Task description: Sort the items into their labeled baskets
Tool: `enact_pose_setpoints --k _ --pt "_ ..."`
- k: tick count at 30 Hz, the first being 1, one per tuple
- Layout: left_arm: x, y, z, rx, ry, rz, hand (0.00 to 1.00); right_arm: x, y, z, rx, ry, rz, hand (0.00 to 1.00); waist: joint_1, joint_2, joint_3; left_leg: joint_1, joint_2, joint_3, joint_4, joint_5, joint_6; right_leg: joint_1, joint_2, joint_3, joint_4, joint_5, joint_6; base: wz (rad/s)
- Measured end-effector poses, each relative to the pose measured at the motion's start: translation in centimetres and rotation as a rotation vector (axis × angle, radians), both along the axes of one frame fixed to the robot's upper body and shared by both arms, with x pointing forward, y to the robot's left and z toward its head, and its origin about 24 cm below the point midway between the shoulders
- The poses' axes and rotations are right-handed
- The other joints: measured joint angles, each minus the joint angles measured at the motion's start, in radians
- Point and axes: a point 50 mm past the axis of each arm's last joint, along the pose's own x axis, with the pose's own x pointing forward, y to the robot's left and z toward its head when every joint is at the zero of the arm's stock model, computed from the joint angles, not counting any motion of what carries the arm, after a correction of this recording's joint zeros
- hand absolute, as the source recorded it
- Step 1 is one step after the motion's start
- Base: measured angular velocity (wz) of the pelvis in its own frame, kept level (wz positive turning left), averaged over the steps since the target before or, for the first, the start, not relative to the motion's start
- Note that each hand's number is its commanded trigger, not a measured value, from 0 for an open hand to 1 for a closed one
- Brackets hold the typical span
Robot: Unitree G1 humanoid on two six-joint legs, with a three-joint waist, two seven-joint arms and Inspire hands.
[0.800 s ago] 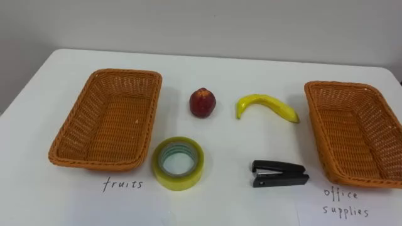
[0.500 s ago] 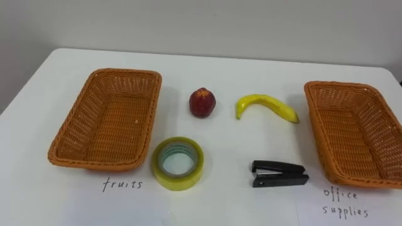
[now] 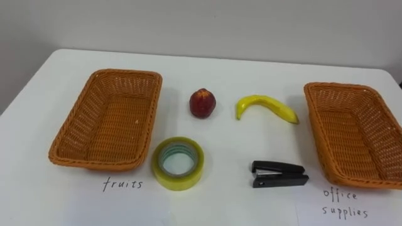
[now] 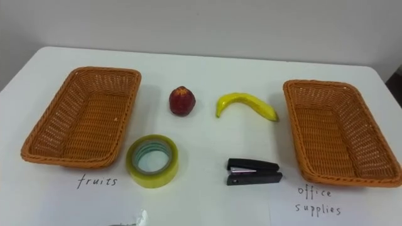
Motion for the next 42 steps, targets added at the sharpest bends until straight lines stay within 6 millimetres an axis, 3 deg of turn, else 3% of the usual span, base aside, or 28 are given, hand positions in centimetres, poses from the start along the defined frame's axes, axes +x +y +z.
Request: enact_pose_setpoints --k 7,14,23,27,31,35,37,42 --pt "-0.3 0.8 0.2 0.018 -0.005 0.056 0.00 -2.0 -0.7 0.1 -0.017 0.028 -0.184 0.00 -0.020 0.000 0.0000 0.008 0.000 0.004 -0.005 -0.001 0.001 0.002 0.000 0.006 0.001 -0.001 0.001 -0.03" --pt "-0.1 1.1 0.3 0.029 -0.017 0.061 0.00 -2.6 -1.7 0.3 -0.043 0.023 -0.350 0.00 -0.039 -0.001 -0.0007 0.009 0.000 0.007 -0.005 -0.003 0.002 -0.003 0.002 0.017 0.005 -0.001 0.002 -0.04" --pt "-0.3 2.7 0.8 0.069 -0.043 0.114 0.00 -0.6 -4.5 1.2 -0.149 -0.084 -0.661 0.00 -0.060 -0.014 -0.0017 0.012 0.000 0.021 -0.006 -0.003 0.003 -0.011 0.001 0.019 0.016 -0.002 0.003 -0.03" --pt "-0.7 3.9 1.2 0.110 -0.051 0.123 0.00 0.9 -7.1 2.6 -0.241 -0.190 -0.790 0.00 -0.075 -0.016 -0.0016 0.016 -0.001 0.026 -0.010 -0.003 0.003 -0.010 0.001 0.024 0.018 -0.002 0.003 -0.03" --pt "-1.0 3.9 1.3 0.118 -0.052 0.125 0.00 2.6 -9.4 4.3 -0.333 -0.281 -0.900 0.00 -0.097 -0.017 -0.0020 0.014 -0.001 0.029 -0.012 -0.003 0.003 -0.015 0.001 0.027 0.021 -0.002 0.004 0.00" --pt "-1.0 3.7 1.2 0.111 -0.056 0.131 0.00 4.2 -11.3 6.0 -0.404 -0.362 -0.956 0.00 -0.095 -0.018 -0.0030 0.008 -0.002 0.035 -0.013 -0.003 0.004 -0.032 0.000 0.032 0.036 -0.006 0.005 -0.07" --pt "-1.1 3.8 1.3 0.112 -0.062 0.136 0.00 6.1 -12.3 8.0 -0.444 -0.460 -0.959 0.00 -0.095 -0.021 -0.0056 0.001 -0.002 0.048 -0.013 -0.002 0.005 -0.047 0.001 0.044 0.045 -0.008 0.004 -0.15" --pt "-0.9 3.4 1.1 0.068 -0.069 0.137 0.00 6.8 -12.7 9.3 -0.560 -0.448 -0.896 0.00 -0.092 -0.017 -0.0031 -0.001 -0.003 0.063 -0.014 -0.001 0.006 -0.055 0.000 0.056 0.056 -0.008 0.005 -0.10"
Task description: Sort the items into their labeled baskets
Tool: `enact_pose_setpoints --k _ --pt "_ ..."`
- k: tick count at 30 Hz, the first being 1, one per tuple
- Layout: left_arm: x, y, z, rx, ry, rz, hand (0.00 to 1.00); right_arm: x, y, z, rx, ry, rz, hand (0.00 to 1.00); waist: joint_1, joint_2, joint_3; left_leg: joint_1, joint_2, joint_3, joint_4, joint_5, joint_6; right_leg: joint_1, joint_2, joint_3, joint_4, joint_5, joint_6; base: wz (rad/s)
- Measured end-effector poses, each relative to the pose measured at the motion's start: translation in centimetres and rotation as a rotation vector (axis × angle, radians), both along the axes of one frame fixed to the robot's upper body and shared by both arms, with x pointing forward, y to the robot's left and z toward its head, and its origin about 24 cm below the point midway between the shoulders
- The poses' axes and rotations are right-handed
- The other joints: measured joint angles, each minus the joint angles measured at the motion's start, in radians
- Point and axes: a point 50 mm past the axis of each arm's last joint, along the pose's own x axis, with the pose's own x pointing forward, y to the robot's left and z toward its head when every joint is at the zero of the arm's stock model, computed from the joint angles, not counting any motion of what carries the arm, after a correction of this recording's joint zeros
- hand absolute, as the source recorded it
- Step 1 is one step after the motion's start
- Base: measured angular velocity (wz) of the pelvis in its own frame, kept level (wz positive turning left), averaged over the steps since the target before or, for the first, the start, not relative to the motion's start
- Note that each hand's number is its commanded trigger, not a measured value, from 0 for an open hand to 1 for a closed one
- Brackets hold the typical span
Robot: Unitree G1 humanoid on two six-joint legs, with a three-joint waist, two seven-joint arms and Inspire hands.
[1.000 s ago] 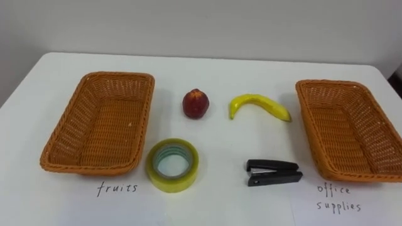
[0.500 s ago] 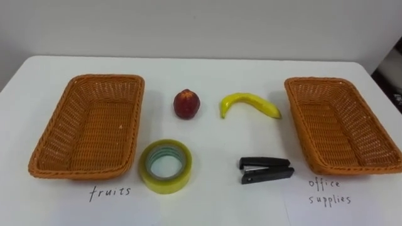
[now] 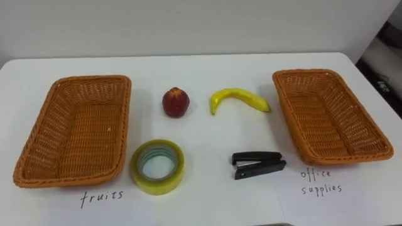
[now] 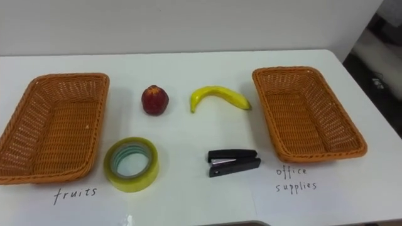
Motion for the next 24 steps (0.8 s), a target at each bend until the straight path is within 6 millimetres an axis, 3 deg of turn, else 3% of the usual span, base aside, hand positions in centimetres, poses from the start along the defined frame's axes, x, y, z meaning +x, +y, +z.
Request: enact_pose_setpoints --k 5,10,13,19,24 --pt "-0.2 -0.4 -0.2 -0.077 -0.021 0.056 0.00 1.7 -0.2 2.5 -0.085 -0.023 0.025 0.00 0.002 0.004 0.0044 -0.004 -0.004 0.008 -0.001 -0.001 0.002 -0.032 0.000 0.021 0.029 -0.007 0.004 -0.13" --pt "-0.4 -0.5 -0.3 -0.131 -0.042 0.089 0.00 5.6 -0.6 9.8 -0.366 -0.270 0.128 0.00 0.009 -0.004 0.0052 -0.003 -0.001 0.016 0.001 -0.001 0.002 -0.035 0.004 0.029 0.029 -0.007 0.002 -0.07" --pt "-0.9 -0.6 -0.3 -0.144 -0.042 0.117 0.00 6.5 -0.4 12.3 -0.480 -0.334 0.160 0.00 0.013 -0.018 0.0059 -0.005 -0.001 -0.001 0.002 -0.001 0.002 -0.030 0.003 0.017 0.025 -0.007 0.001 0.15" --pt "-2.0 -0.8 -0.3 -0.158 -0.014 0.118 0.00 7.2 -0.1 13.6 -0.560 -0.346 0.182 0.00 0.019 -0.024 0.0000 -0.005 -0.001 -0.002 0.000 -0.001 0.002 -0.015 0.004 0.016 0.012 -0.004 0.002 0.04" --pt "-1.8 -0.8 -0.4 -0.165 -0.025 0.133 0.00 7.6 0.3 15.4 -0.649 -0.371 0.214 0.00 0.016 -0.024 0.0012 -0.007 -0.001 -0.006 -0.001 -0.001 0.002 -0.017 0.003 0.013 0.012 -0.004 0.002 0.00"
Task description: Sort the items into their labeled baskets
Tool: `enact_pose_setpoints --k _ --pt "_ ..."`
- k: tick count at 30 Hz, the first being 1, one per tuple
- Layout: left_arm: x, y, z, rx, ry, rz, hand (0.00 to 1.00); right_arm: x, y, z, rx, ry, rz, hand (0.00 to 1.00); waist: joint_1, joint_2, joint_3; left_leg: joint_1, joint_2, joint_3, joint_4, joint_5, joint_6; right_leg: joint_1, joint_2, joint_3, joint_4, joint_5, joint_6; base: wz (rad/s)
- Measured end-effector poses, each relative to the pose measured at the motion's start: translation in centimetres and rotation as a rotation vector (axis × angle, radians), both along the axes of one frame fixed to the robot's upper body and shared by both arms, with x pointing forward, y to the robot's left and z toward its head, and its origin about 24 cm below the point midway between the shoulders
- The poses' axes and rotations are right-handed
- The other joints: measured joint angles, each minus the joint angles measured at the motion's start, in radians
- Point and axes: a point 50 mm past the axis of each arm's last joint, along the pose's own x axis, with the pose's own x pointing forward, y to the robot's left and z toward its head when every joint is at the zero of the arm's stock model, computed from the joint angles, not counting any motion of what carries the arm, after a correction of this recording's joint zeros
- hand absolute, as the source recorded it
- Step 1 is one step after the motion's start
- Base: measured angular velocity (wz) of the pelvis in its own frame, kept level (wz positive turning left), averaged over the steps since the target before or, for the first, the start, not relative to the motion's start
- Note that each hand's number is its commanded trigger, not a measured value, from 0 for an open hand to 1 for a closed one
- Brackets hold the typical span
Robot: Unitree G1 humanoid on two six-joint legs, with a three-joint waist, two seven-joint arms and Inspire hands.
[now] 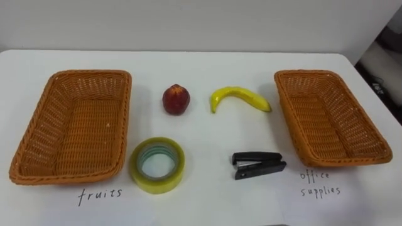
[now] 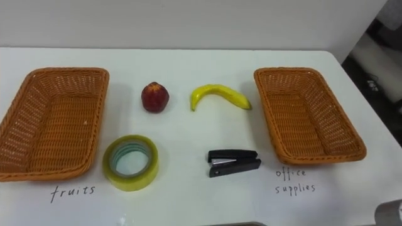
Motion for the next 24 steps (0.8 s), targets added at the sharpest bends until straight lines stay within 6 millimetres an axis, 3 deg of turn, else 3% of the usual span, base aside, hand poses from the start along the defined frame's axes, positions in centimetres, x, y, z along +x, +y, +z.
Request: enact_pose_setpoints --k 8,16,24 --pt "0.4 -0.3 -0.1 -0.008 0.001 -0.040 0.00 1.0 0.7 2.4 -0.140 -0.032 0.052 0.00 -0.002 0.001 -0.0002 -0.002 0.000 0.000 0.001 0.000 0.000 -0.002 0.000 -0.001 0.002 0.000 0.000 0.00" --pt "1.0 -0.6 -0.3 -0.024 0.007 -0.051 0.00 2.6 3.3 4.9 -0.262 -0.089 0.250 0.00 0.003 -0.007 0.0003 0.002 0.000 0.003 0.001 0.000 0.000 -0.003 -0.001 -0.004 -0.001 0.000 0.000 0.00" --pt "1.3 -0.5 -0.3 -0.020 -0.002 -0.053 0.00 3.6 4.9 5.3 -0.349 -0.057 0.414 0.00 0.023 -0.005 -0.0041 -0.002 0.001 0.004 0.000 0.000 0.000 -0.002 0.000 -0.005 -0.001 0.001 -0.001 0.00"
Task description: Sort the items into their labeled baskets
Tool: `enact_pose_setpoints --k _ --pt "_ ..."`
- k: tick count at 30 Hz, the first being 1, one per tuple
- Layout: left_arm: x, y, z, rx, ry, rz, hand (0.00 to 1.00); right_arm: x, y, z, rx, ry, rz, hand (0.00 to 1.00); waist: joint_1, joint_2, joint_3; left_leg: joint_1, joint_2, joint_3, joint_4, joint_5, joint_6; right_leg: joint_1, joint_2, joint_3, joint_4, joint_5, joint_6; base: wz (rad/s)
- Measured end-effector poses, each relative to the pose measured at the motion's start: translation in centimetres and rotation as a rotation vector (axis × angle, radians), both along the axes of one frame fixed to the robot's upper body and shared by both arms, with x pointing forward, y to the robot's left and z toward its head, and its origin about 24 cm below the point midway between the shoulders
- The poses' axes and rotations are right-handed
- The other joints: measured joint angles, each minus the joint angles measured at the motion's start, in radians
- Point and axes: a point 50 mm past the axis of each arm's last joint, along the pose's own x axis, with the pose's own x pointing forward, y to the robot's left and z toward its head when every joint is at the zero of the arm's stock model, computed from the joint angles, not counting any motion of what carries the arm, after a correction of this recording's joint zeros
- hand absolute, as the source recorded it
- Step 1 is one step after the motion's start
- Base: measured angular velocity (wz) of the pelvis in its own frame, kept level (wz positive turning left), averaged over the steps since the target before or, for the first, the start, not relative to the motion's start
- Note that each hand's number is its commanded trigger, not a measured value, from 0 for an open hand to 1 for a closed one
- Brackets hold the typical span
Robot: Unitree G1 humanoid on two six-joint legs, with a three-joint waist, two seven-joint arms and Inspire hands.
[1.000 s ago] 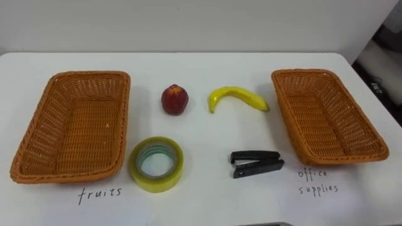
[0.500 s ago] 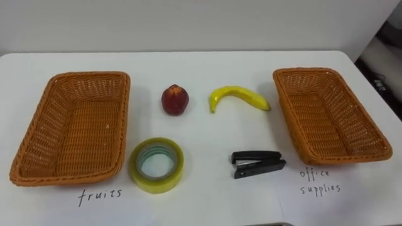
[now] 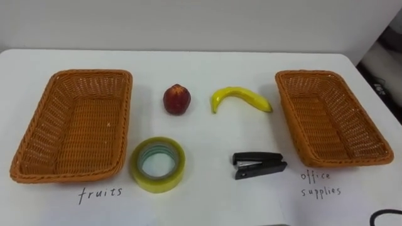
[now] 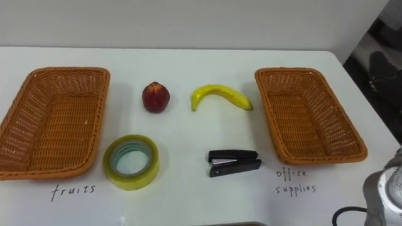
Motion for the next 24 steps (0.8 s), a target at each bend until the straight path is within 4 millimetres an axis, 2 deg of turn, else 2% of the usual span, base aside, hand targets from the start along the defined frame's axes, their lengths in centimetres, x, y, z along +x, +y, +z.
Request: enact_pose_setpoints --k 6,12,18,21,24 --pt "0.0 0.2 0.1 0.004 -0.003 0.009 0.00 0.9 1.5 1.4 -0.071 -0.025 0.118 0.00 0.007 -0.008 0.0015 0.000 0.001 0.000 0.000 0.000 0.000 0.001 0.000 -0.001 0.001 0.001 -0.001 0.00" --pt "0.0 0.4 0.1 0.012 -0.001 -0.003 0.00 1.7 3.0 1.1 -0.116 0.042 0.286 0.00 0.023 -0.014 0.0056 0.005 0.001 -0.007 0.000 0.000 0.000 0.009 0.000 -0.003 0.000 0.004 -0.001 0.01" --pt "-0.2 0.2 0.0 0.003 0.009 -0.012 0.00 2.2 4.5 0.7 -0.254 0.127 0.380 0.00 0.031 -0.003 0.0078 0.002 0.002 -0.026 0.001 0.000 0.000 0.016 -0.001 -0.020 0.000 0.006 -0.003 0.08" --pt "-0.2 -0.2 -0.1 -0.006 0.010 -0.020 0.00 2.6 5.4 0.4 -0.310 0.174 0.444 0.00 0.033 0.012 0.0072 0.001 0.002 -0.026 0.001 0.000 0.000 0.016 -0.002 -0.020 0.000 0.006 -0.003 0.00" --pt "-0.1 -0.2 -0.1 -0.019 0.006 -0.022 0.00 2.7 5.7 0.3 -0.347 0.204 0.482 0.00 0.042 0.016 0.0056 0.002 0.002 -0.026 0.002 0.000 0.000 0.016 -0.001 -0.020 0.000 0.007 -0.004 0.00"
